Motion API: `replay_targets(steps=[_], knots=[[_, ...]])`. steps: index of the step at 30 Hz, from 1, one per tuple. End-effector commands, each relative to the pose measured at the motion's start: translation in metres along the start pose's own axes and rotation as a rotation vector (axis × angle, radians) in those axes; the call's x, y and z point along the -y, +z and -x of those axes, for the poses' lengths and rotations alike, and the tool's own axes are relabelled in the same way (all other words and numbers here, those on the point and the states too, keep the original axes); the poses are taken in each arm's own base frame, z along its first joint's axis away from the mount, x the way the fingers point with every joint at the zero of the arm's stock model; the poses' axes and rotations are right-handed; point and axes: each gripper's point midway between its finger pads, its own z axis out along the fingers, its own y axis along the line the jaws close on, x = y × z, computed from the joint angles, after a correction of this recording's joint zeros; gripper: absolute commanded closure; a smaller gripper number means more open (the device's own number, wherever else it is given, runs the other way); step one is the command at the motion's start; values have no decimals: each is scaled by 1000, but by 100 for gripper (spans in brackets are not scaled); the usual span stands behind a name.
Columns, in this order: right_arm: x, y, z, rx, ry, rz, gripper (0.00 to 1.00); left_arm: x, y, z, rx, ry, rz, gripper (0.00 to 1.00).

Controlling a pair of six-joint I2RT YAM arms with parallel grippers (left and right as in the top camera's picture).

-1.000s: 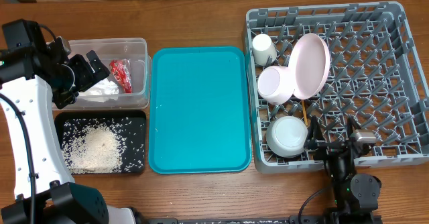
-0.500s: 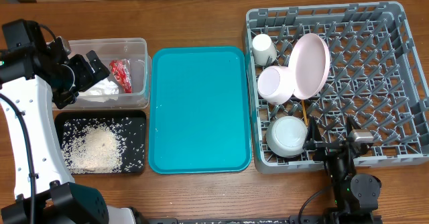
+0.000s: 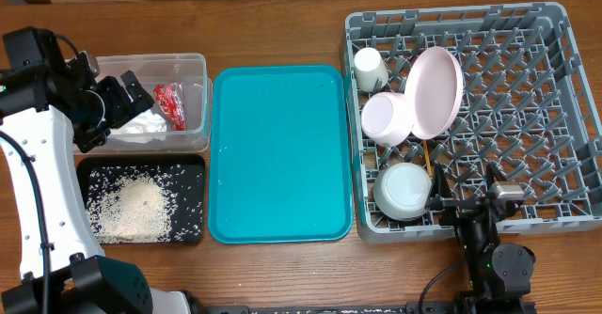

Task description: Sort waste into correct bins and load items into the dishwasher

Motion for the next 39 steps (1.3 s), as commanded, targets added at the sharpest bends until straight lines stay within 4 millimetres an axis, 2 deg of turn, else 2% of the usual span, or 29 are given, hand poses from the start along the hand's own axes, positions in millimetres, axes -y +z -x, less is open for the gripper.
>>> replay_targets(steps=[1, 19, 25, 31, 35, 39], knots=[[0, 0, -2, 2, -4, 3, 0, 4, -8, 3, 29, 23, -3, 0], [0, 0, -2, 2, -4, 3, 0, 4, -8, 3, 29, 23, -2, 0], [0, 0, -2, 2, -4, 3, 0, 13, -10, 0, 30, 49, -12, 0], [0, 0, -2, 2, -4, 3, 0, 52, -32, -18, 76, 163, -66, 0], [0, 0, -2, 2, -4, 3, 0, 88, -51, -41, 105, 276, -126, 0], [0, 0, -2, 2, -4, 3, 0, 114, -71, -62, 137, 367, -183, 0]])
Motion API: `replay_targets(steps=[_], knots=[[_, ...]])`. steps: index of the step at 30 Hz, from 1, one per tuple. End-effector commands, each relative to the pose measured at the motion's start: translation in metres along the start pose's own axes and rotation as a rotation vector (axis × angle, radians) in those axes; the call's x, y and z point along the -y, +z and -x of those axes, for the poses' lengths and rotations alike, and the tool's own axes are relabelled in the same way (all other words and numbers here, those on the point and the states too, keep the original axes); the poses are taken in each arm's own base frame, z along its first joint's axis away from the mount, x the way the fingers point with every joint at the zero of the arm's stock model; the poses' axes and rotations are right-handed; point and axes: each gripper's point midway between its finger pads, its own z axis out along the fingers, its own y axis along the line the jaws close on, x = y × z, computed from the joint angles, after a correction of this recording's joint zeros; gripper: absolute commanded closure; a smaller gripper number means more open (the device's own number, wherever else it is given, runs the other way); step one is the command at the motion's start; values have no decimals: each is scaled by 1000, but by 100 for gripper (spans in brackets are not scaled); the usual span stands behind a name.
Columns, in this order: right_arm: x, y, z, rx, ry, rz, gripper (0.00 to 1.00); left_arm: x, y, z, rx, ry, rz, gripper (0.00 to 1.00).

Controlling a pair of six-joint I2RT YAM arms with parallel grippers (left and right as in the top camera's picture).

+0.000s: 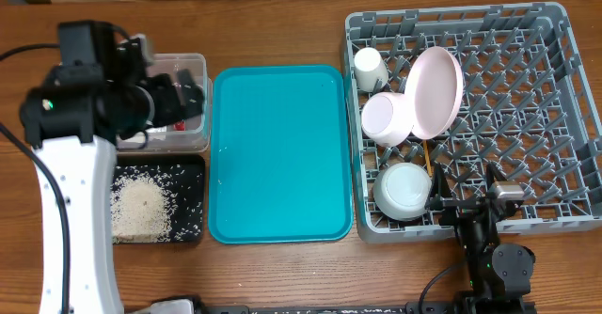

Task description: Sort waste into correct bins and load items into the dishwasher

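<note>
My left gripper [188, 98] hangs over the right end of the clear waste bin [193, 62]. Its jaws look open and I see nothing between them. A bit of the red wrapper [179, 124] shows beneath it. The arm hides the rest of the bin. The black bin [191, 222] in front holds spilled rice [141, 206]. The grey dishwasher rack [527, 70] carries a white cup [370, 68], a pink plate [435, 88], a pink bowl [388, 118] and a pale bowl [403, 190]. My right gripper [466, 199] rests at the rack's front edge, apparently open and empty.
A bare teal tray [282, 154] lies between the bins and the rack. A thin orange stick [426, 154] stands in the rack below the pink plate. My white left arm [71, 211] crosses the left part of the black bin.
My left arm has swung right: the gripper was over the left half of the clear bin and is now over its right end, covering most of the contents. The right arm is unmoved.
</note>
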Motion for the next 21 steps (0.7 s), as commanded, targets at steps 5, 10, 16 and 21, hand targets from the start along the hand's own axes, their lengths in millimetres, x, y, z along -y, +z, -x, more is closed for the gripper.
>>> replay_targets(steps=[5, 10, 16, 21], knots=[[0, 0, -2, 2, -3, 3, 0, 42, -44, -14, 104, 134, -81, 0], [0, 0, -2, 2, -3, 3, 0, 49, -69, -19, 171, 158, -106, 0], [0, 0, -2, 2, -3, 3, 0, 50, -97, -33, 226, 171, -122, 0], [0, 0, -2, 2, -3, 3, 0, 47, -113, -51, 241, 174, -127, 0]])
